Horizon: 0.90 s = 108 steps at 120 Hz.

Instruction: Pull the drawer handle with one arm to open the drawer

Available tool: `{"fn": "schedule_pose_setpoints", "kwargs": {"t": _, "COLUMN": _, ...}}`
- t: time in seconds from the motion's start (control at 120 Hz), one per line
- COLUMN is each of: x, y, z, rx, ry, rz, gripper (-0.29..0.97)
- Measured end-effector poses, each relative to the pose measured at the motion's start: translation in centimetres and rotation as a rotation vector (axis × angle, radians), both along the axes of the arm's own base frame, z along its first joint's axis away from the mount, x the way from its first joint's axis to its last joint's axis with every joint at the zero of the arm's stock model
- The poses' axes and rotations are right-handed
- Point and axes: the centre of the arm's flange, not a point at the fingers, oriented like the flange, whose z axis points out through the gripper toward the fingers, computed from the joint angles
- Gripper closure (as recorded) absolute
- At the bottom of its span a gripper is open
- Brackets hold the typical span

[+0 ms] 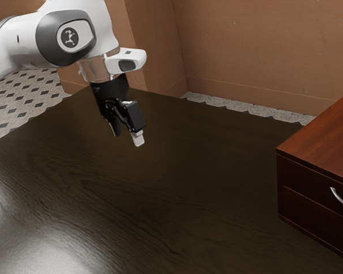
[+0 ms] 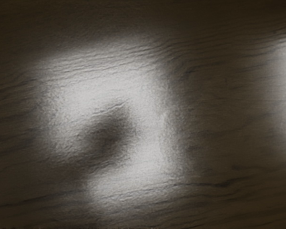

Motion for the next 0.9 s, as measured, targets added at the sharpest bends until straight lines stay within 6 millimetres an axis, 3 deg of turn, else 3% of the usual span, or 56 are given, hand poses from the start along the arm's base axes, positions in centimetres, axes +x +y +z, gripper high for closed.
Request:
{"fn": "schedule_pose_setpoints", "kwargs": {"t": 0.25, "x": -0.2, "y": 0.1, "z": 0.2, "rx": 0.004, "ry": 0.012, "rz": 0.043, "gripper": 0.00}}
{"fn": "schedule_pose_setpoints", "kwargs": {"t": 0.267, "x": -0.3, "y": 0.1, "z": 0.9, "rx": 0.005, "ry": 0.003, "rz": 0.046, "gripper": 0.00}}
{"fn": "schedule_pose_setpoints", "kwargs": {"t": 0.308, "x": -1.8, "y": -0.2, "z": 6.9, "rx": 0.018, "ry": -0.105, "rz": 0.052, "gripper": 0.00}}
{"fn": "schedule_pose_setpoints", "kwargs": {"t": 0.342, "x": -2.9, "y": -0.8, "z": 10.0, "rx": 0.023, "ry": -0.159, "rz": 0.046, "gripper": 0.00}}
{"fn": "schedule_pose_setpoints", "kwargs": {"t": 0.383, "x": -3.6, "y": -2.3, "z": 11.8, "rx": 0.023, "ry": -0.186, "rz": 0.024, "gripper": 0.00}}
{"fn": "schedule_pose_setpoints", "kwargs": {"t": 0.425, "x": -3.9, "y": -4.0, "z": 12.4, "rx": 0.019, "ry": -0.190, "rz": -0.005, "gripper": 0.00}}
{"fn": "schedule_pose_setpoints", "kwargs": {"t": 0.483, "x": -3.7, "y": -6.4, "z": 12.1, "rx": 0.013, "ry": -0.175, "rz": -0.050, "gripper": 0.00}}
{"fn": "schedule_pose_setpoints", "kwargs": {"t": 0.558, "x": -2.3, "y": -9.9, "z": 10.4, "rx": -0.006, "ry": -0.167, "rz": -0.177, "gripper": 0.00}}
{"fn": "schedule_pose_setpoints", "kwargs": {"t": 0.65, "x": -1.6, "y": -17.8, "z": 9.3, "rx": -0.030, "ry": -0.227, "rz": -0.472, "gripper": 0.00}}
{"fn": "schedule_pose_setpoints", "kwargs": {"t": 0.7, "x": -1.2, "y": -20.9, "z": 8.3, "rx": -0.036, "ry": -0.241, "rz": -0.606, "gripper": 0.00}}
{"fn": "schedule_pose_setpoints", "kwargs": {"t": 0.825, "x": 2.3, "y": -22.4, "z": 3.5, "rx": -0.047, "ry": -0.243, "rz": -0.797, "gripper": 0.00}}
{"fn": "schedule_pose_setpoints", "kwargs": {"t": 0.9, "x": 3.5, "y": -23.5, "z": 2.1, "rx": -0.048, "ry": -0.266, "rz": -0.902, "gripper": 0.00}}
